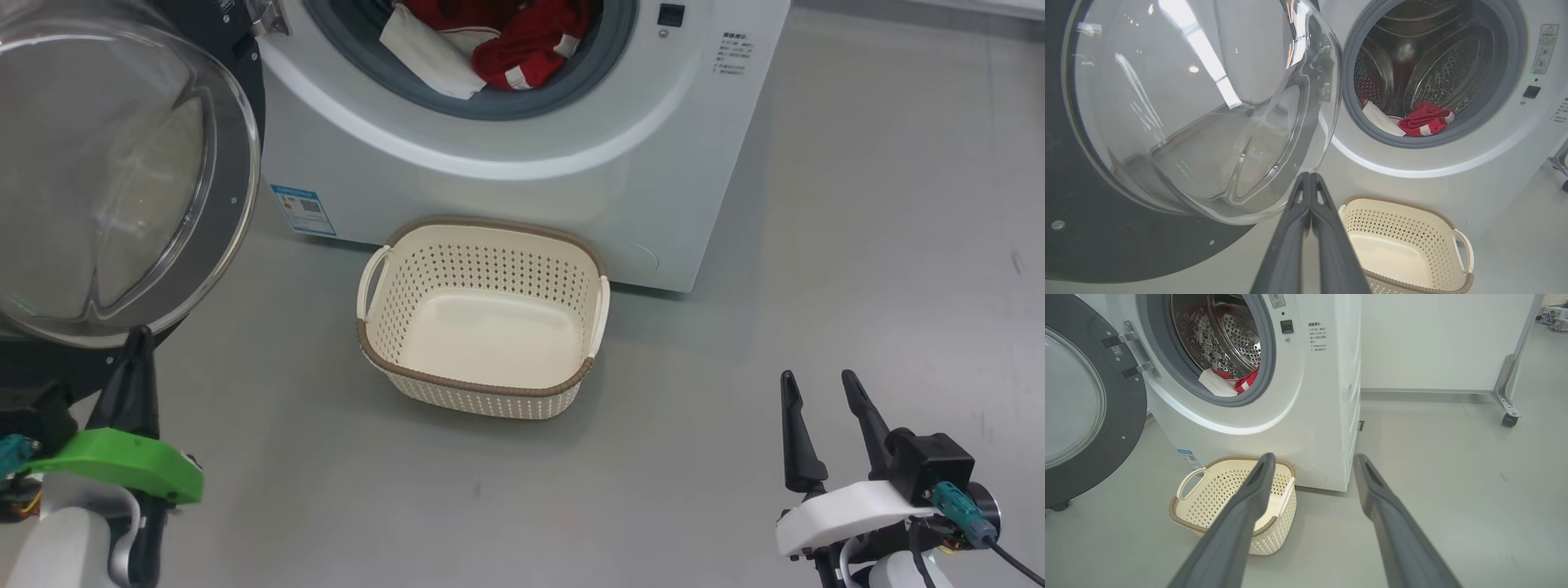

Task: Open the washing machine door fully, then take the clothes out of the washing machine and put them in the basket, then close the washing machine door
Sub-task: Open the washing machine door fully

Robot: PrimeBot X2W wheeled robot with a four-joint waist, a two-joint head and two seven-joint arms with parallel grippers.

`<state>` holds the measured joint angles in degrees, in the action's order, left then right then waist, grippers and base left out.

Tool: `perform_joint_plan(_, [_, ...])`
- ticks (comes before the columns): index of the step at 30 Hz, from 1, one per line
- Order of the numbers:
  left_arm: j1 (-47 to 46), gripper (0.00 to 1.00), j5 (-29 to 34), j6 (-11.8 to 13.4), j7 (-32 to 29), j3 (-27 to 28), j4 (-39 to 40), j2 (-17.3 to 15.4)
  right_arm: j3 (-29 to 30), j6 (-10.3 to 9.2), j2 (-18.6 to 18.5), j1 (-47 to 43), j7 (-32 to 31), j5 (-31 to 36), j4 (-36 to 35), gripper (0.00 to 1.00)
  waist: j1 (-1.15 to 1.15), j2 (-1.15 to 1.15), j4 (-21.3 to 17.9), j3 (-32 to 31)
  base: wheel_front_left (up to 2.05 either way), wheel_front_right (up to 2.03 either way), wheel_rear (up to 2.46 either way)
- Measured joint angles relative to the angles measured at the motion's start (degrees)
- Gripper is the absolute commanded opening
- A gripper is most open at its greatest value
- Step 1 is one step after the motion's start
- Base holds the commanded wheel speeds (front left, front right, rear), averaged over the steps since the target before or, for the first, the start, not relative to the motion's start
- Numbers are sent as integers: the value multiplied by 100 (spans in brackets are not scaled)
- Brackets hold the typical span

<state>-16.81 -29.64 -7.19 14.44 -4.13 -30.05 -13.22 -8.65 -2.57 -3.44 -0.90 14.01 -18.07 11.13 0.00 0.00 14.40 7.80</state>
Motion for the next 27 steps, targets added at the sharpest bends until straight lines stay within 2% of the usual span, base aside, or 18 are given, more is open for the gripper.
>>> perform_joint_plan(5, [381, 0, 45, 0, 0, -269, 305, 54, -3, 99, 19, -59, 12, -46, -104, 100, 0, 0, -218, -188, 0, 0, 0])
perform_joint_plan(14, [673, 0, 116, 0, 0, -520, 929, 83, 36, 143, 26, -154, 26, -51, -287, 100, 0, 0, -540, -383, 0, 0, 0])
perform_joint_plan(27, [1306, 0, 190, -12, 0, -514, 1535, 327, 151, 192, 38, -333, 41, -37, -489, 100, 0, 0, -820, -538, 0, 0, 0])
